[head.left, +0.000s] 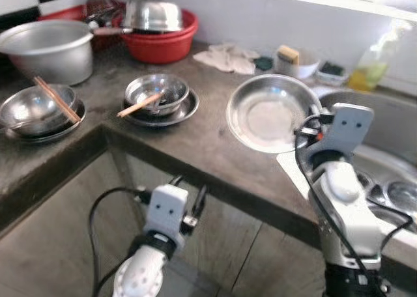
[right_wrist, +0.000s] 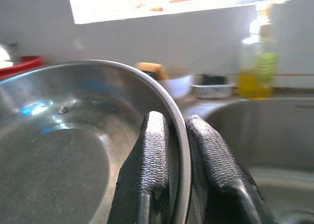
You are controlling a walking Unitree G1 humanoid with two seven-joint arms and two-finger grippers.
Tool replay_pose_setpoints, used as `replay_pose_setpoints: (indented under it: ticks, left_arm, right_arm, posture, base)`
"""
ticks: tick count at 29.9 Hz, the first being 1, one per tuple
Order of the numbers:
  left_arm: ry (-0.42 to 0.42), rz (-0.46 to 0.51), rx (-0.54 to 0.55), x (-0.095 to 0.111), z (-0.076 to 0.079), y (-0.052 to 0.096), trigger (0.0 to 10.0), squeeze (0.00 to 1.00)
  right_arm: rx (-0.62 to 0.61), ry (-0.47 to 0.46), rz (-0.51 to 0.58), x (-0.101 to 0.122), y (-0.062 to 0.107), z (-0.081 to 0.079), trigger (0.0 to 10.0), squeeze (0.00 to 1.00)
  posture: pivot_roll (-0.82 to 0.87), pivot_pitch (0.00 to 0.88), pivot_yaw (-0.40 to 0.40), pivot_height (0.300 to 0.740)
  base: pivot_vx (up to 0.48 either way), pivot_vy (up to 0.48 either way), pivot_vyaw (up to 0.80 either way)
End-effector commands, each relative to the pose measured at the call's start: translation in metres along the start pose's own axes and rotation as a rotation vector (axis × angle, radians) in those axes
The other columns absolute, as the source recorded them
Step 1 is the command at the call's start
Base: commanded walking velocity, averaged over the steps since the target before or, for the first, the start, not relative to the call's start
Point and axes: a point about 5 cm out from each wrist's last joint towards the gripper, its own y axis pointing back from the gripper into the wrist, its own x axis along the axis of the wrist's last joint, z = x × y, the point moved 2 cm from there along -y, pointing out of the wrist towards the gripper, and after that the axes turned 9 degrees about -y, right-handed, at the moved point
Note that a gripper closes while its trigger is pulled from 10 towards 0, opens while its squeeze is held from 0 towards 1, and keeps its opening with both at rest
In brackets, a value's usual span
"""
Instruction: Kitchen organization
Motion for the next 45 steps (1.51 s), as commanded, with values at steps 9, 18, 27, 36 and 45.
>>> replay_pose_setpoints:
  ticks: [9, 18, 27, 36, 45]
  left_arm:
    - [0.021, -0.012, 0.000, -0.001, 0.003, -0.002, 10.0, 0.00]
    - [-0.007, 0.005, -0.004, 0.001, 0.003, -0.001, 10.0, 0.00]
    - [-0.015, 0.006, -0.009, 0.001, 0.004, 0.000, 10.0, 0.00]
    - [-0.012, 0.013, -0.011, 0.002, 0.005, -0.001, 10.0, 0.00]
    - [0.023, -0.005, 0.008, 0.000, 0.002, -0.002, 10.0, 0.00]
  right_arm:
    - [-0.009, 0.015, 0.046, 0.010, 0.000, 0.002, 0.0, 0.00]
    - [0.022, 0.032, 0.037, 0.009, -0.002, -0.004, 0.0, 0.00]
    - [0.048, 0.038, 0.030, 0.008, -0.005, -0.009, 0.0, 0.00]
    - [0.052, 0.049, 0.040, 0.014, -0.012, -0.008, 0.0, 0.00]
    - [0.130, 0.074, -0.026, 0.011, -0.021, -0.017, 10.0, 0.00]
  posture:
    - [0.15, 0.111, -0.025, 0.740]
    - [0.15, 0.113, -0.024, 0.740]
    - [0.15, 0.112, -0.026, 0.740]
    - [0.15, 0.109, -0.031, 0.740]
    - [0.15, 0.106, -0.032, 0.740]
  base:
    - [0.085, -0.288, -0.79]
    - [0.057, -0.120, -0.40]
    - [0.258, -0.401, 0.00]
    - [0.386, -0.249, 0.00]
    - [0.048, 0.000, 0.00]
